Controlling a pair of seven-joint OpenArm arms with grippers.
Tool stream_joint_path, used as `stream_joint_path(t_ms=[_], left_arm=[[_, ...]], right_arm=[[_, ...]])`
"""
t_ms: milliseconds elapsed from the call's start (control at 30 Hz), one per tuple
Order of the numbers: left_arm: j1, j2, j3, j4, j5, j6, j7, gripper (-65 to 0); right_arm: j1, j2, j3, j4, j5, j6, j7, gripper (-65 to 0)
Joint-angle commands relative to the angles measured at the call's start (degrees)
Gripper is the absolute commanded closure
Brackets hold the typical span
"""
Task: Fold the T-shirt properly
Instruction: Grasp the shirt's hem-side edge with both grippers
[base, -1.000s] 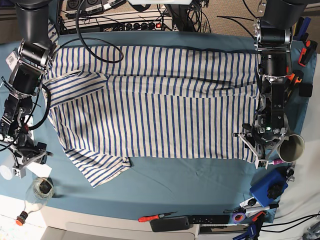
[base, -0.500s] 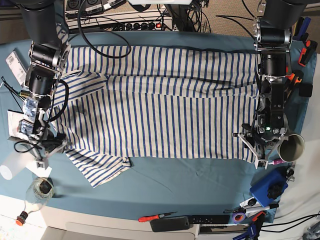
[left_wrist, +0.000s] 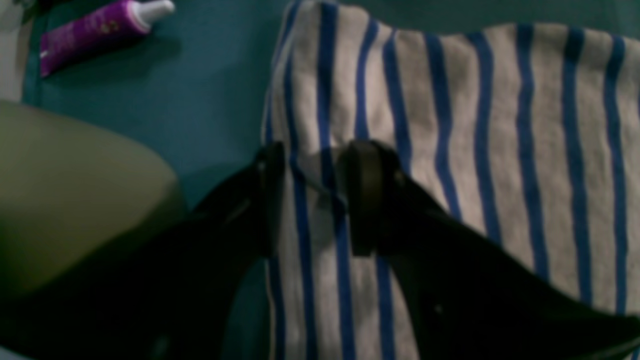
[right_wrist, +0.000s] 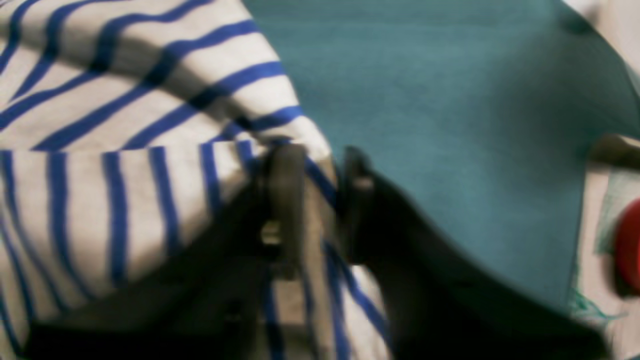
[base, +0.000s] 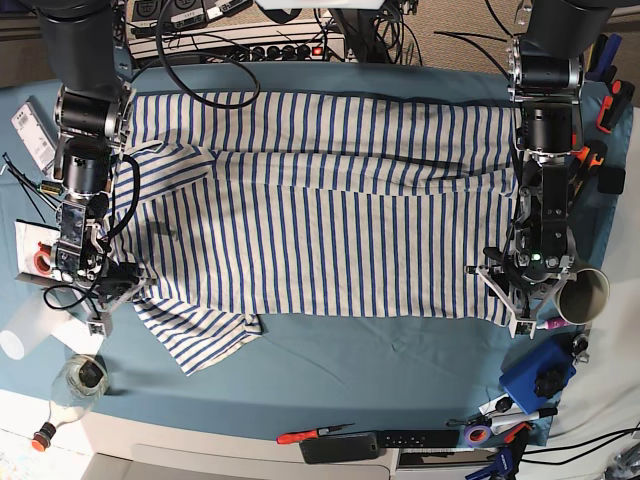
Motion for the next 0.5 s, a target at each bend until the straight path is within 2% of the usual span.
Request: stream_joint_path(t_ms=[0, 200, 467], left_arm=[[-1.4, -0.33, -0.17, 0.81, -0.42, 0.22, -0.79, -22.0], [-1.38, -0.31, -0.17, 0.81, -0.44, 0.22, -0.79, -22.0], [-1.38, -0.33, -0.17, 0.81, -0.42, 0.22, -0.79, -22.0]], right_arm=[[0.98, 0.87, -0.07, 0.85, -1.05, -0.37, -1.97, -0.2], [0.98, 0.85, -0.07, 7.26, -0.98, -0.37, -6.54, 0.0], [0.96, 0.85, -0.07, 17.46, 3.58, -0.35, -18.56, 0.0]])
